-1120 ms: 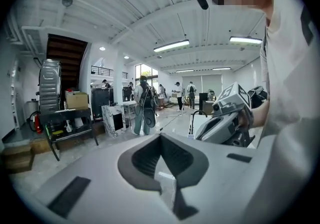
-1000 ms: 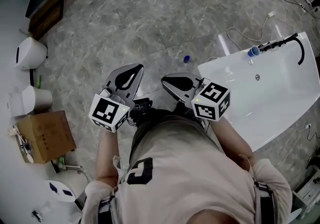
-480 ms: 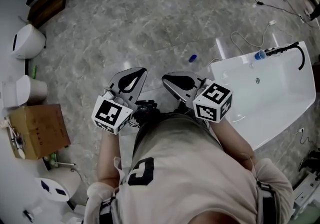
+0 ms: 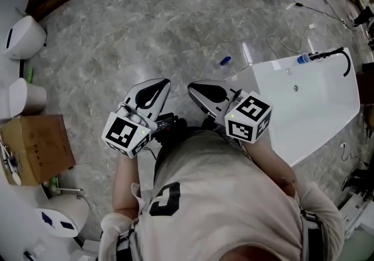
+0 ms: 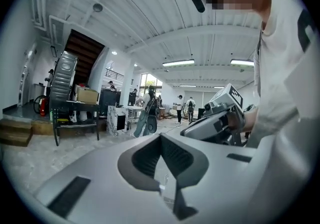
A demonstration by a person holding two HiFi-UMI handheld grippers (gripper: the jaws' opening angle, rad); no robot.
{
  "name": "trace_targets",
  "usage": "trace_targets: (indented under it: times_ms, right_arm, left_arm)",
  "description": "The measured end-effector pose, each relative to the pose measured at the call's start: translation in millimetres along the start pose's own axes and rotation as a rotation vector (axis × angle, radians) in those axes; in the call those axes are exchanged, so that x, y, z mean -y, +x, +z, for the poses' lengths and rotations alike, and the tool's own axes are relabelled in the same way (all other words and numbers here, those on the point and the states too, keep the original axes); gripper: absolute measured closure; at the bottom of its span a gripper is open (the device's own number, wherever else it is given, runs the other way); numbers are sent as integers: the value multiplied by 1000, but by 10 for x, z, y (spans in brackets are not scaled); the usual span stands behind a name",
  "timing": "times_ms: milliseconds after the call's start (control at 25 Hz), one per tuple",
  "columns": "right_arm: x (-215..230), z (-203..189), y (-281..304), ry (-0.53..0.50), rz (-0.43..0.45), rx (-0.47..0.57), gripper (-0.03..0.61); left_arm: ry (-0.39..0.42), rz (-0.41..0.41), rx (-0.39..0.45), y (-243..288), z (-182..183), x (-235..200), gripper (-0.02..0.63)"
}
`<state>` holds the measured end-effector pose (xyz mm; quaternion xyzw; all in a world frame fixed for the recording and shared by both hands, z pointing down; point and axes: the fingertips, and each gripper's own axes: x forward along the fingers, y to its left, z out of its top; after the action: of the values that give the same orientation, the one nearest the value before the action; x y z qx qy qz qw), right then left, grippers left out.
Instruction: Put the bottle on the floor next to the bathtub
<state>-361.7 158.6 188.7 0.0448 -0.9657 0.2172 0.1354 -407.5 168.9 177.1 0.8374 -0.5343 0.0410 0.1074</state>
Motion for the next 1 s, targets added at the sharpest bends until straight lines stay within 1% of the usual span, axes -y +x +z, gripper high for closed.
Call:
trace_targets:
  times_ms: [160, 360, 520, 640, 760, 920, 1000]
  right_arm:
    - [-117, -89, 1, 21, -55, -2, 551]
    - [-115, -153, -174, 49, -130, 28, 551]
    - [-71, -143, -338, 56, -168, 65, 551]
    - [-20, -109, -444, 48, -184, 79, 551]
    - [32, -69, -568, 48, -202, 97, 551]
    - [92, -59, -704, 61, -214, 110, 551]
    - [104, -64, -747, 56, -212, 109, 551]
  left_arm:
    - [-13, -65, -5, -94, -49, 29, 558]
    - [6, -143, -34, -54, -102, 180, 558]
    - [31, -197, -42, 57, -52, 353, 558]
    - [47, -214, -40, 158, 1, 432, 558]
    - [41, -232, -43, 255, 33, 516, 558]
    - [78, -249, -61, 373, 48, 652, 558]
    - [78, -255, -62, 406, 50, 707, 558]
